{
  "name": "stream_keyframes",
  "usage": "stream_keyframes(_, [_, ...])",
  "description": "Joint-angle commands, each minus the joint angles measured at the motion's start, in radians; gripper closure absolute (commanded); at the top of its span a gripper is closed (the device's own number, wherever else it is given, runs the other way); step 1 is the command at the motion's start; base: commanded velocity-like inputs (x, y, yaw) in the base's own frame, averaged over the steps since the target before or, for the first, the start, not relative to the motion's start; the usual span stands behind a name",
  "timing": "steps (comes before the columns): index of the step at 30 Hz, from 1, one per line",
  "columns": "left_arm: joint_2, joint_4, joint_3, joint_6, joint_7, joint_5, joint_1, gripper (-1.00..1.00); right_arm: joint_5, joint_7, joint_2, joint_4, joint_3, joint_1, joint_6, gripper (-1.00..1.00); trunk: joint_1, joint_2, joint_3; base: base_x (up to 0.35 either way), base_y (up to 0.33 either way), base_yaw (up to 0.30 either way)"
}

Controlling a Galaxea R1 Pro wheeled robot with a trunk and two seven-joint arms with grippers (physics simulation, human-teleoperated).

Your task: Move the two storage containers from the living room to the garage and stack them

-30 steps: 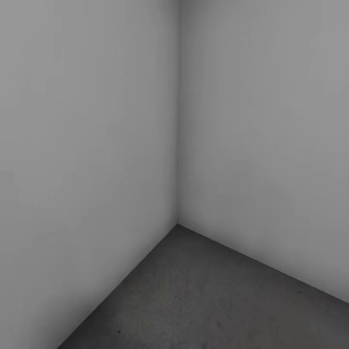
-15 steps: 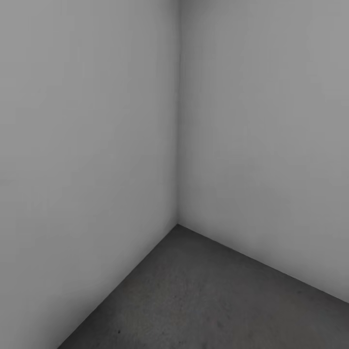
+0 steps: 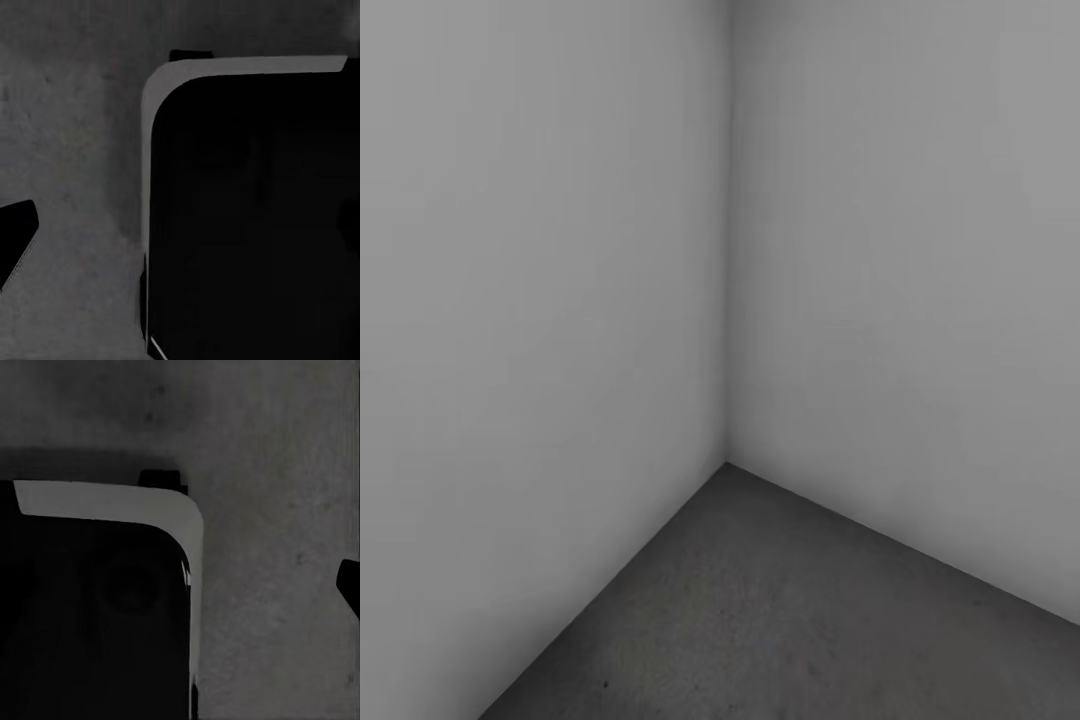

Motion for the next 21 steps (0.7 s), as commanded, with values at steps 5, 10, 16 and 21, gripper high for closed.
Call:
stream_keyframes(5, [0.050,-0.677,0.105,-0.005,-0.092,0.001,0.001,-1.00,0.001,0.034,-0.012,-0.491,0.000,-0.002,-0.002,-1.00,0.000,0.000,-0.001,0.000,0.000,0.000])
stream_keyframes(10, [0.050,-0.691,0.126,-0.008,-0.099,0.000,0.002,-1.00,0.000,0.036,-0.016,-0.518,-0.001,-0.003,-0.001,-1.00,0.000,0.000,-0.001,0.000,0.000,0.000])
stream_keyframes(16, [0.047,-0.687,0.133,-0.007,-0.101,-0.002,0.001,-1.00,-0.003,0.038,-0.014,-0.522,-0.002,0.001,0.033,-1.00,0.000,0.000,-0.001,0.000,0.000,0.000])
stream_keyframes(21, [0.046,-0.652,0.134,-0.006,-0.102,-0.003,0.001,-1.00,-0.004,0.038,-0.013,-0.520,-0.002,0.005,0.121,-1.00,0.000,0.000,-0.001,0.000,0.000,0.000])
